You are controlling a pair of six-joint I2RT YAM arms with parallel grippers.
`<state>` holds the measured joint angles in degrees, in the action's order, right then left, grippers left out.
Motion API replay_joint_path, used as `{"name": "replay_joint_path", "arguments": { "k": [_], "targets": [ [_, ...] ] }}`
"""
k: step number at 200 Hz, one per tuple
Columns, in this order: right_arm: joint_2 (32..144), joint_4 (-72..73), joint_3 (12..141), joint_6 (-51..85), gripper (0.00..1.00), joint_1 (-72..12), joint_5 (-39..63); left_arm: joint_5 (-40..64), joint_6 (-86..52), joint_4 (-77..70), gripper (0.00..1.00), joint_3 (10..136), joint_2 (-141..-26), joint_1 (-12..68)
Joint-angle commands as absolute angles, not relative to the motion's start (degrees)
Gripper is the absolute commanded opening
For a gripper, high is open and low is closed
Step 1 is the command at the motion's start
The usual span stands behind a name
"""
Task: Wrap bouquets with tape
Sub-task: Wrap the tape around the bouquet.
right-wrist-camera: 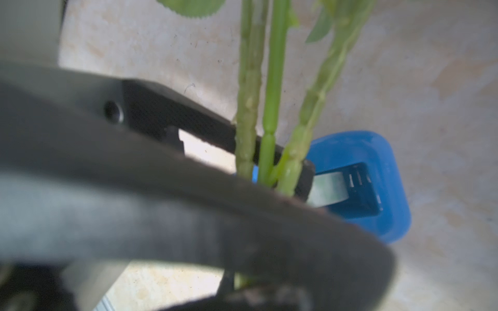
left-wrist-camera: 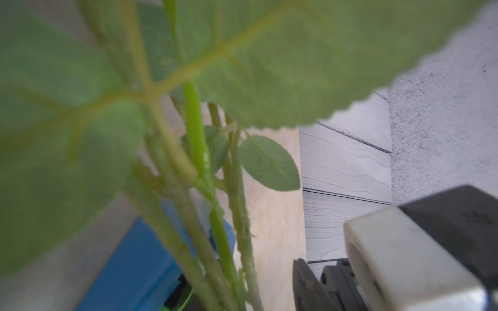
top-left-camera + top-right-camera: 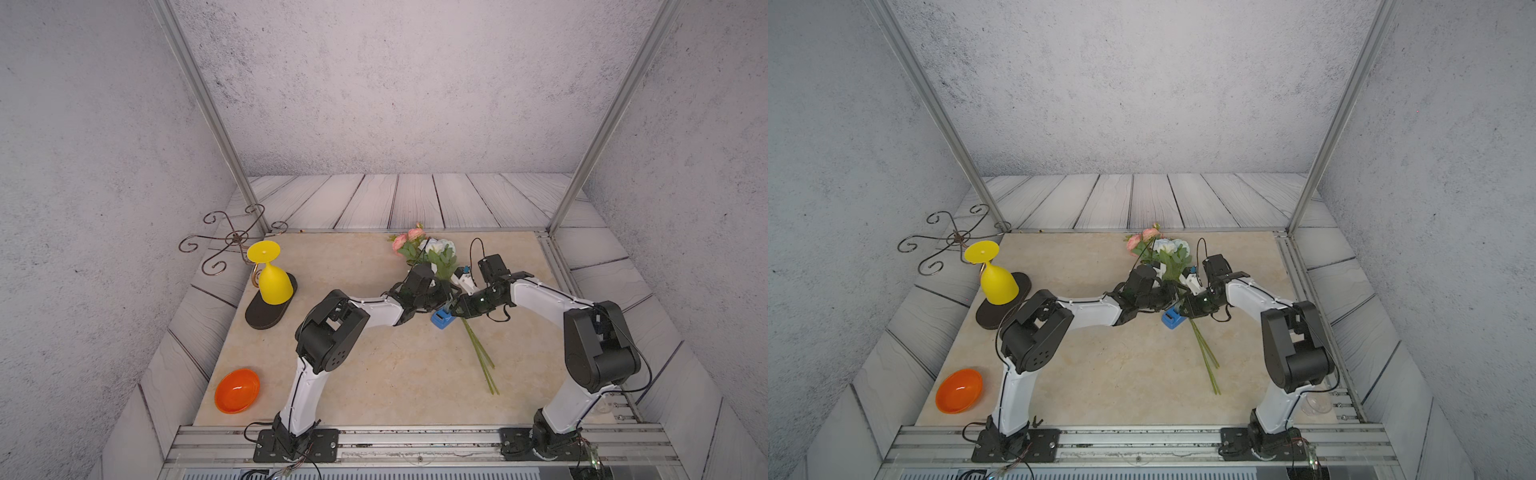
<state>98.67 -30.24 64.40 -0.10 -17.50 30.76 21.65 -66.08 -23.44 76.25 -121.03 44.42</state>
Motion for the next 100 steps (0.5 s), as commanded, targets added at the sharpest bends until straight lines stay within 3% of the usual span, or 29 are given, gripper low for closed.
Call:
{"name": "replay_joint_path", "arguments": {
  "k": [1, 25, 41, 85, 100],
  "targets": [
    [96.07, -33.14, 65.54, -2.68, 0.00, -19.11, 27.61, 21.88, -63.80, -14.69, 0.40, 81.73, -121.66, 43.86],
    [95.45, -33.92, 66.65, -3.53, 0.00, -20.04, 25.55, 22.41, -64.37, -9.60, 0.27, 84.04, -122.60, 43.92],
    [95.26, -34.57, 67.41, -4.17, 0.00, -20.81, 24.32, 22.61, -65.27, -11.54, 0.00, 83.50, -123.00, 43.99],
    [95.91, -34.14, 67.11, -4.50, 0.00, -21.88, 22.15, 22.76, -64.31, -11.83, 0.00, 84.28, -122.26, 43.91],
    [95.72, -32.88, 66.27, -3.22, 0.14, -21.73, 22.47, 22.62, -64.04, -14.19, 0.00, 83.50, -121.87, 43.92]
  ]
}}
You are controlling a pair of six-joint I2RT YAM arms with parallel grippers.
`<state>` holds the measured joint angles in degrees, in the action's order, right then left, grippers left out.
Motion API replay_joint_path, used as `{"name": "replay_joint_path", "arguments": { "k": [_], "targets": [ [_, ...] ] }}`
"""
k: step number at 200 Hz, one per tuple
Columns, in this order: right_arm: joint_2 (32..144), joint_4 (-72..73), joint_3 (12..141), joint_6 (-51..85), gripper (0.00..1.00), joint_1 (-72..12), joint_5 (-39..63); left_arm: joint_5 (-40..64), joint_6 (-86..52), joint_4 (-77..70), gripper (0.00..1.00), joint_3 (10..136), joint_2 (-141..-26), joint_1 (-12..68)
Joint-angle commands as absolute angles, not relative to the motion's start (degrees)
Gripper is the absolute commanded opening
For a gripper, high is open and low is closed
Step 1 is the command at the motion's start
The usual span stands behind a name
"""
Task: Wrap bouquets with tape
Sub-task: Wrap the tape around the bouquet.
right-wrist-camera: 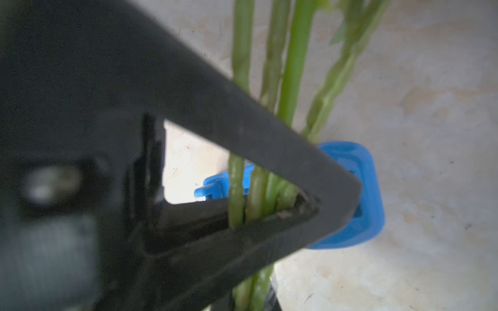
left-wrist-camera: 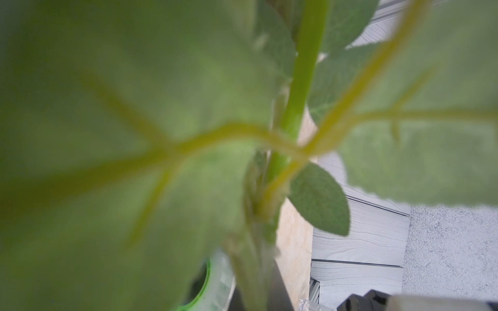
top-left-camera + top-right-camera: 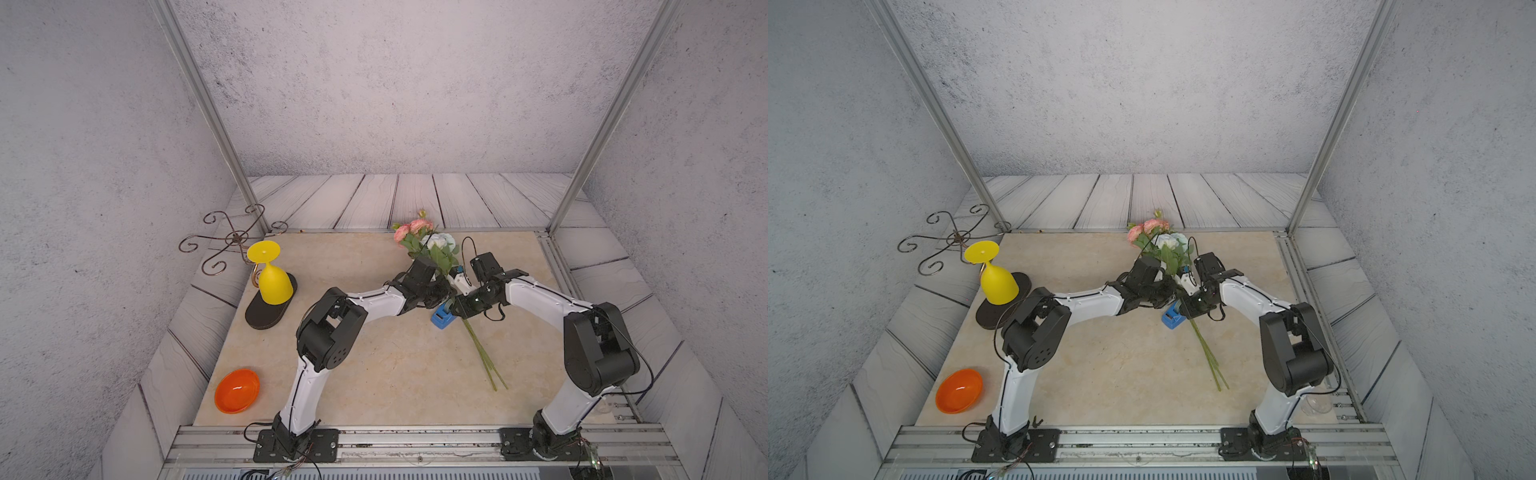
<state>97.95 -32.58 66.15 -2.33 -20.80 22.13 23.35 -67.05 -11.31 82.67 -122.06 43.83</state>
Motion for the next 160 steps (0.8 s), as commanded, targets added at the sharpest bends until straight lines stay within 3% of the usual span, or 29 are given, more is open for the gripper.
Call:
{"name": "replay_joint_path", "arguments": {
  "k": [1, 20, 47, 116, 142, 160],
  "targets": [
    [95.67, -32.70, 66.18, -3.10, 0.16, -21.68, 22.57, 22.60, -64.05, -14.44, 0.00, 83.41, -121.84, 43.93],
    [95.13, -29.64, 63.83, 1.20, 0.37, -19.56, 27.65, 23.11, -64.88, -21.89, 0.00, 80.76, -121.70, 43.61],
    [91.68, -21.57, 57.52, 9.20, 0.53, -14.97, 40.10, 24.60, -63.26, -27.66, 0.00, 80.02, -122.18, 43.32],
    [90.73, -15.65, 51.07, 16.23, 0.58, -10.89, 58.16, 23.84, -67.12, -45.16, 0.00, 73.35, -122.03, 42.45],
    [93.02, -13.14, 50.54, 17.05, 0.57, -10.81, 60.10, 23.18, -71.80, -57.78, 0.00, 71.12, -124.48, 42.19],
    [93.67, -7.35, 48.32, 19.93, 0.54, -10.09, 61.24, 23.75, -71.30, -58.76, 0.00, 71.22, -124.31, 42.26]
  ]
}}
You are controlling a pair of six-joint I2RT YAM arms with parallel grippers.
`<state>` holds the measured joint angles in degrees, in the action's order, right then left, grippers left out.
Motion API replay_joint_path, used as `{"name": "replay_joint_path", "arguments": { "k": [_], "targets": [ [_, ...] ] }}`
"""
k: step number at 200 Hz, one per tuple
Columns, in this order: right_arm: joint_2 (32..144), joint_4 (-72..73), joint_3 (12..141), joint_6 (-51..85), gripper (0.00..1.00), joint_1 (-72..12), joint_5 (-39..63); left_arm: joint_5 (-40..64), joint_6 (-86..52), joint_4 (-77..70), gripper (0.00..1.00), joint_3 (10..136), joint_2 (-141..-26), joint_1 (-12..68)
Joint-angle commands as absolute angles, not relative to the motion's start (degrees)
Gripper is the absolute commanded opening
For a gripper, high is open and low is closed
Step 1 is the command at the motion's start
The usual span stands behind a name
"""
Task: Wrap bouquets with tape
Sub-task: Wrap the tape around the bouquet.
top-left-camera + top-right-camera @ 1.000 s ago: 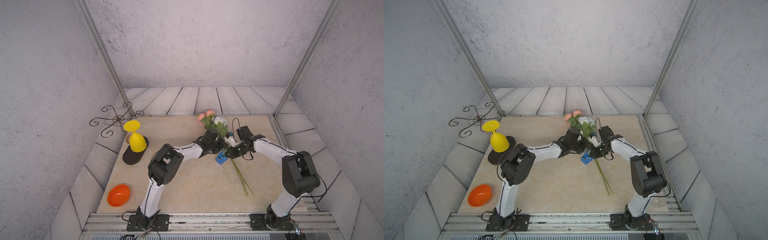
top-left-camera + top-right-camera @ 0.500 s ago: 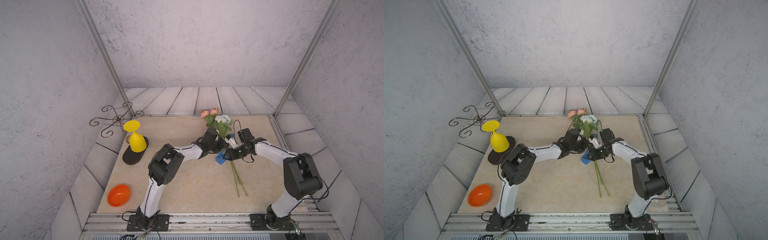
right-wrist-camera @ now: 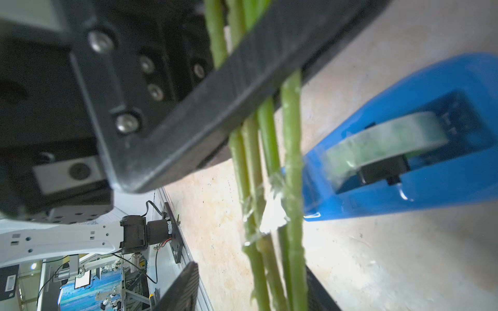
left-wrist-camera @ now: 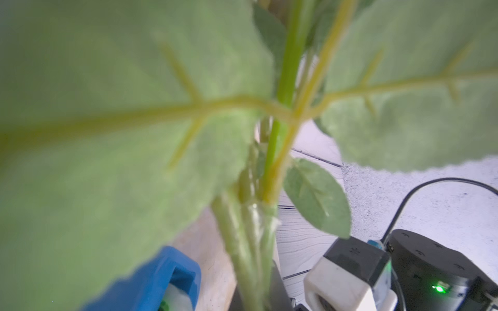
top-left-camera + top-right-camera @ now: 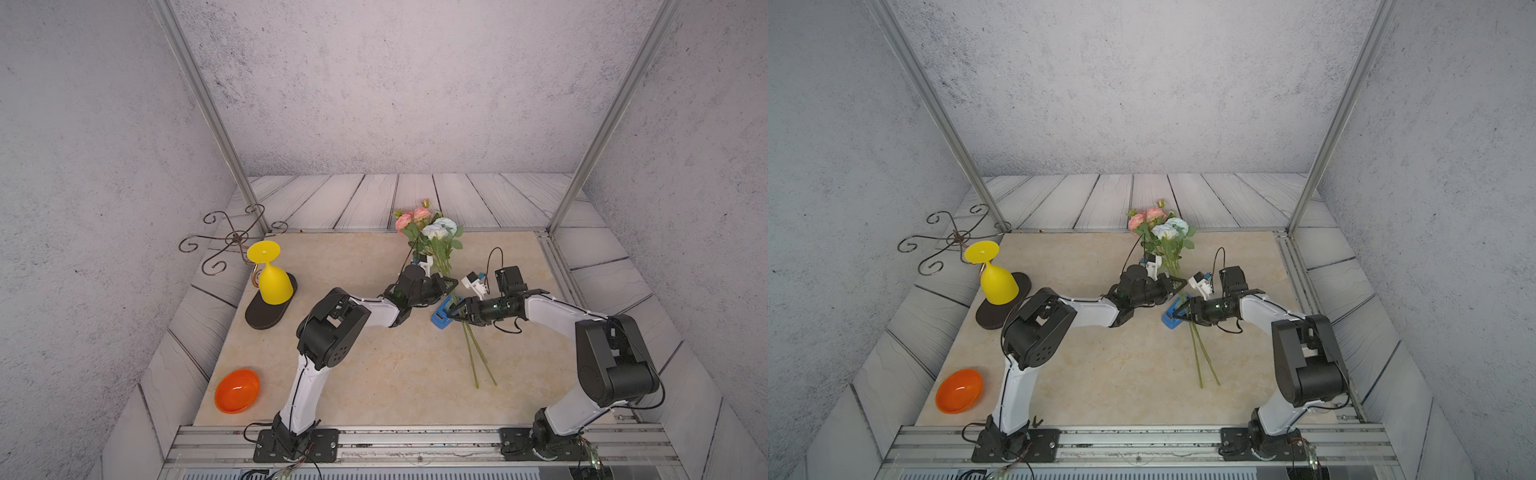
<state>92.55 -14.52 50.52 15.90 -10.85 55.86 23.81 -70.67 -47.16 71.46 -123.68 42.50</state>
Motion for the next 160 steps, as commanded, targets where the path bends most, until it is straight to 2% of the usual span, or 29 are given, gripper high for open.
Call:
{"name": "replay_joint_path", "arguments": {
  "k": [1, 26, 67, 77, 85, 101, 110, 121, 155, 160],
  "targets": [
    [93.72, -6.97, 48.20, 20.03, 0.54, -10.10, 61.29, 23.65, -71.29, -58.78, 0.00, 71.16, -124.29, 42.27],
    [96.57, 0.79, 46.46, 24.90, 0.47, -9.06, 64.34, 23.07, -70.82, -60.76, 0.00, 69.98, -123.31, 42.17],
    [99.87, 8.48, 46.62, 29.89, 0.52, -8.71, 65.83, 23.10, -72.59, -65.30, 0.00, 69.08, -124.29, 42.18],
    [100.40, 9.73, 46.26, 30.50, 0.50, -8.59, 66.00, 23.11, -72.43, -65.10, 0.00, 68.84, -123.98, 42.10],
    [100.89, 10.48, 46.22, 31.05, 0.44, -8.48, 66.25, 23.04, -72.18, -65.48, 0.00, 68.63, -123.93, 42.17],
    [101.44, 9.77, 46.56, 31.02, 0.15, -8.35, 66.94, 23.26, -72.09, -65.52, 0.00, 68.38, -123.92, 42.19],
    [100.79, 7.49, 46.80, 29.77, 0.05, -8.14, 65.86, 23.48, -71.92, -65.42, 0.00, 68.16, -124.01, 42.18],
    [98.88, 3.39, 46.81, 27.29, 0.00, -8.09, 63.11, 23.29, -72.15, -65.64, 0.00, 67.50, -124.10, 42.13],
    [95.24, -22.36, 52.54, 10.67, 0.00, -9.09, 49.92, 22.87, -71.72, -63.60, 0.00, 66.08, -123.75, 42.09],
    [94.60, -23.57, 52.63, 10.34, 0.00, -9.14, 48.05, 23.14, -71.59, -62.65, 0.04, 66.29, -123.75, 42.10]
  ]
}}
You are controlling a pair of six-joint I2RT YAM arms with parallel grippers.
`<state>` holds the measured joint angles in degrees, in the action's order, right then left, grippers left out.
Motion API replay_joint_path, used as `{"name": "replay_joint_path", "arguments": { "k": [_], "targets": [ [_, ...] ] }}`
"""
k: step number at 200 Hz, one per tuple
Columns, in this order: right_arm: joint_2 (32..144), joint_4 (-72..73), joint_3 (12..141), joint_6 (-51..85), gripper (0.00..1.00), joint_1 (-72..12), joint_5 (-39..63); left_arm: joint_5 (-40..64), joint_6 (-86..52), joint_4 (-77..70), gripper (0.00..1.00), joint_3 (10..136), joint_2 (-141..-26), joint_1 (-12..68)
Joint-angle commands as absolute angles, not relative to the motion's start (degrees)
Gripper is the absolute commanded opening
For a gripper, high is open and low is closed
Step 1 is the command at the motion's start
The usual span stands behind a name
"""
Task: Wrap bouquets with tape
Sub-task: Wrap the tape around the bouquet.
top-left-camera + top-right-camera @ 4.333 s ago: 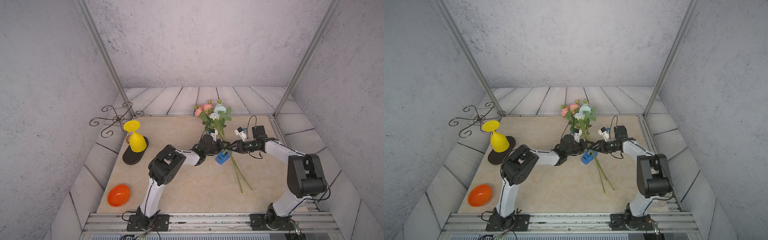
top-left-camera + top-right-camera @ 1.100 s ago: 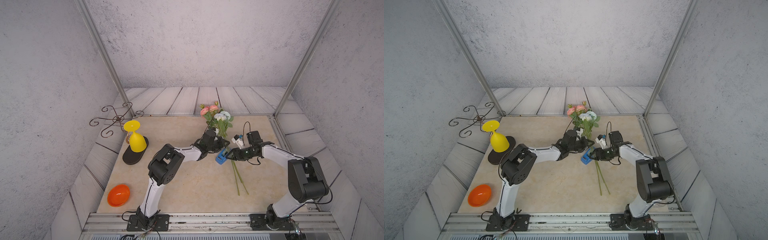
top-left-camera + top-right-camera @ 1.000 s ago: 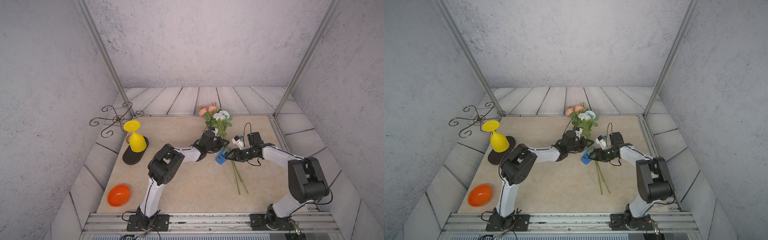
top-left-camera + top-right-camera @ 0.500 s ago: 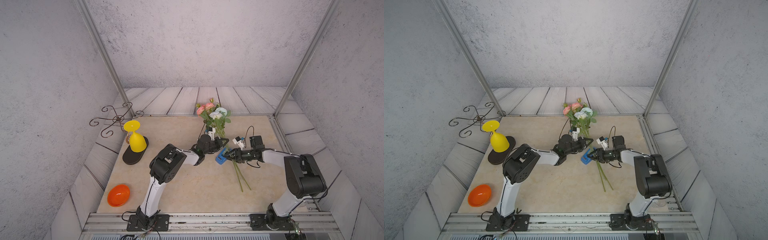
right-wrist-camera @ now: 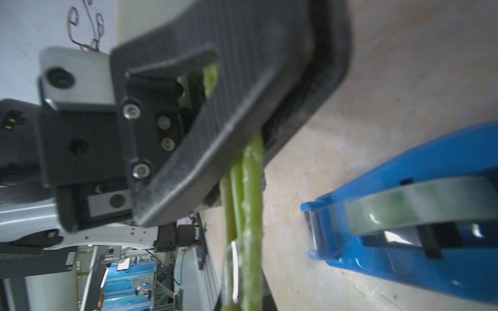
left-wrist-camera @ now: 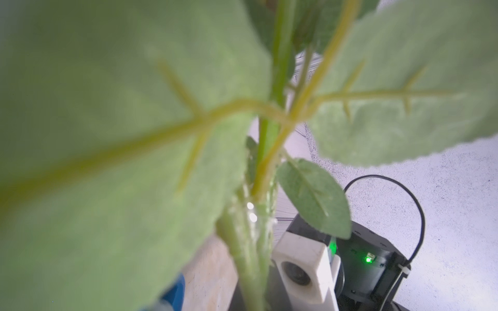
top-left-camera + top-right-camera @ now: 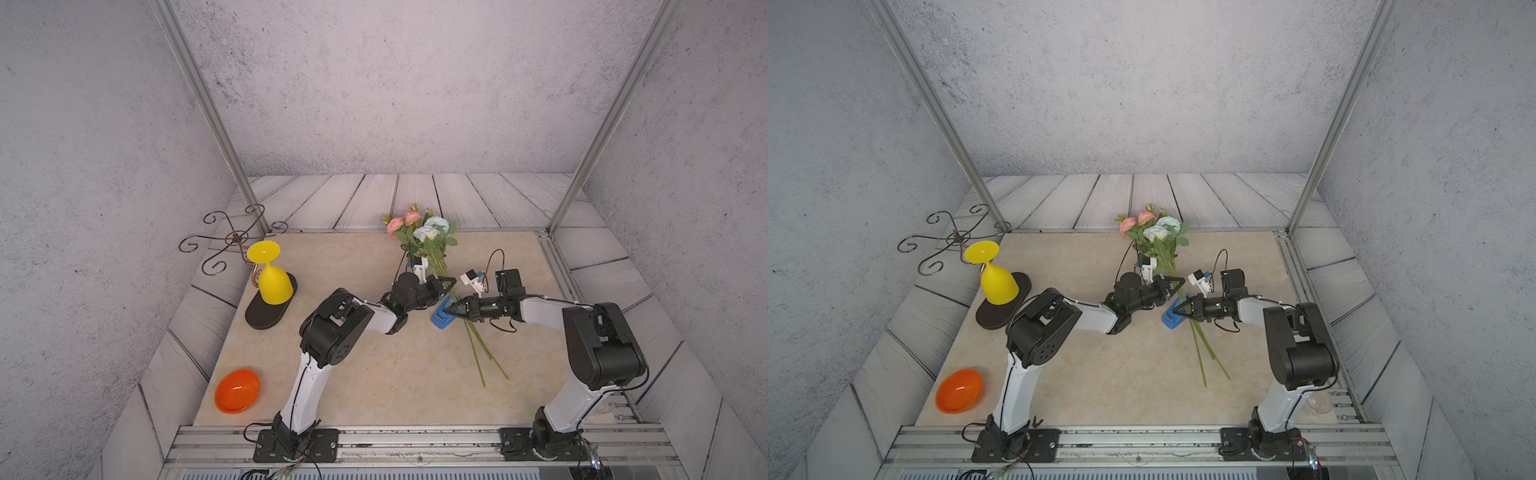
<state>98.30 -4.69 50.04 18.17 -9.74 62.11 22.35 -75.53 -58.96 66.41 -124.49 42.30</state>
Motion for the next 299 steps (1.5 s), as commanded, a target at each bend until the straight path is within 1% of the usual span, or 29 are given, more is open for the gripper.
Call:
{"name": "replay_joint_path", "arguments": {
  "k": [1, 17, 28, 38, 55, 64, 73, 89, 106, 114, 122, 129, 136, 144, 156, 172, 181, 183, 188, 196, 203, 218, 232, 247, 276, 289, 299],
  "targets": [
    [94.41, -23.65, 52.64, 10.40, 0.00, -9.18, 47.67, 23.22, -71.61, -62.44, 0.05, 66.32, -123.71, 42.10],
    [92.33, -27.56, 54.05, 8.72, 0.00, -11.26, 39.99, 24.62, -70.86, -57.59, 0.26, 67.26, -123.28, 42.18],
    [91.63, -31.05, 55.68, 5.98, 0.00, -13.61, 35.12, 25.41, -70.09, -51.99, 0.34, 67.97, -122.43, 42.27],
    [91.63, -32.49, 56.83, 5.09, 0.00, -14.86, 33.04, 26.65, -68.67, -47.91, 0.42, 68.64, -121.75, 42.36],
    [92.79, -35.74, 59.48, 2.82, 0.00, -16.59, 29.34, 28.75, -66.76, -40.62, 0.48, 70.34, -120.66, 42.12],
    [92.83, -36.26, 60.14, 2.37, 0.00, -16.97, 28.07, 29.62, -65.78, -33.13, 0.51, 72.51, -120.32, 42.10],
    [92.66, -36.54, 60.78, 1.82, 0.00, -17.43, 26.50, 31.07, -64.92, -25.65, 0.52, 75.37, -120.45, 42.01],
    [93.56, -38.82, 63.13, 0.20, 0.00, -18.82, 24.08, 32.78, -65.42, -21.00, 0.52, 78.19, -121.01, 41.93],
    [94.93, -40.01, 64.61, -0.84, 0.00, -21.50, 20.55, 34.68, -66.24, -18.47, 0.47, 81.65, -122.34, 41.81],
    [95.51, -40.05, 64.99, -1.15, 0.00, -22.97, 18.07, 35.14, -66.45, -17.29, 0.41, 83.09, -122.80, 41.90],
    [95.62, -40.08, 65.37, -1.32, 0.00, -24.18, 15.50, 35.51, -66.64, -16.56, 0.32, 83.94, -123.04, 41.91],
    [95.63, -39.77, 65.56, -0.79, 0.00, -24.70, 13.97, 35.52, -67.25, -16.66, 0.22, 84.00, -123.00, 41.92],
    [95.54, -39.47, 65.72, -0.11, 0.00, -24.72, 12.60, 35.32, -67.73, -16.79, 0.10, 83.79, -122.81, 41.84],
    [95.24, -39.30, 65.83, 0.24, 0.00, -24.93, 11.06, 34.99, -67.70, -16.56, 0.00, 83.75, -122.38, 41.79],
    [95.24, -39.30, 66.04, 0.16, 0.00, -25.08, 9.10, 34.38, -67.74, -15.97, 0.00, 83.48, -121.85, 41.75],
    [95.45, -39.74, 66.14, -0.07, 0.01, -25.10, 8.50, 34.04, -68.50, -19.18, 0.00, 81.88, -121.30, 41.75],
    [95.20, -39.15, 65.57, 0.47, 0.11, -24.97, 9.69, 33.71, -69.45, -22.33, 0.00, 80.53, -121.21, 41.75],
    [95.08, -38.81, 65.39, 0.80, 0.15, -24.90, 10.20, 33.63, -69.68, -23.12, 0.00, 80.23, -121.16, 41.70],
    [94.75, -37.94, 64.77, 1.67, 0.29, -24.39, 11.93, 33.36, -70.38, -25.12, 0.00, 79.46, -121.11, 41.66],
    [93.69, -35.62, 63.06, 3.75, 0.41, -23.08, 16.53, 33.03, -71.25, -29.53, 0.00, 78.15, -121.20, 41.53],
    [92.55, -31.99, 60.93, 6.14, 0.47, -21.24, 22.34, 32.95, -70.92, -31.54, 0.00, 77.58, -121.30, 41.44],
    [90.75, -26.41, 57.12, 11.01, 0.54, -17.15, 33.20, 32.55, -69.38, -34.62, 0.00, 76.64, -121.07, 41.31],
    [88.65, -23.03, 54.03, 13.34, 0.56, -14.79, 39.76, 32.96, -68.73, -38.25, 0.00, 76.05, -121.61, 41.21],
    [86.69, -20.72, 51.07, 14.60, 0.56, -12.37, 46.06, 33.30, -70.35, -45.62, 0.00, 74.85, -122.99, 41.12],
    [86.22, -11.36, 45.70, 20.93, 0.56, -8.70, 59.24, 33.05, -74.24, -58.00, 0.00, 72.34, -125.76, 40.87],
    [86.74, -7.26, 44.36, 23.78, 0.57, -8.01, 62.05, 32.94, -73.95, -59.46, 0.00, 71.57, -125.70, 40.87],
    [87.08, -6.80, 44.35, 23.79, 0.57, -8.00, 62.72, 32.86, -73.33, -59.68, 0.00, 70.99, -125.36, 40.80]
  ]
}}
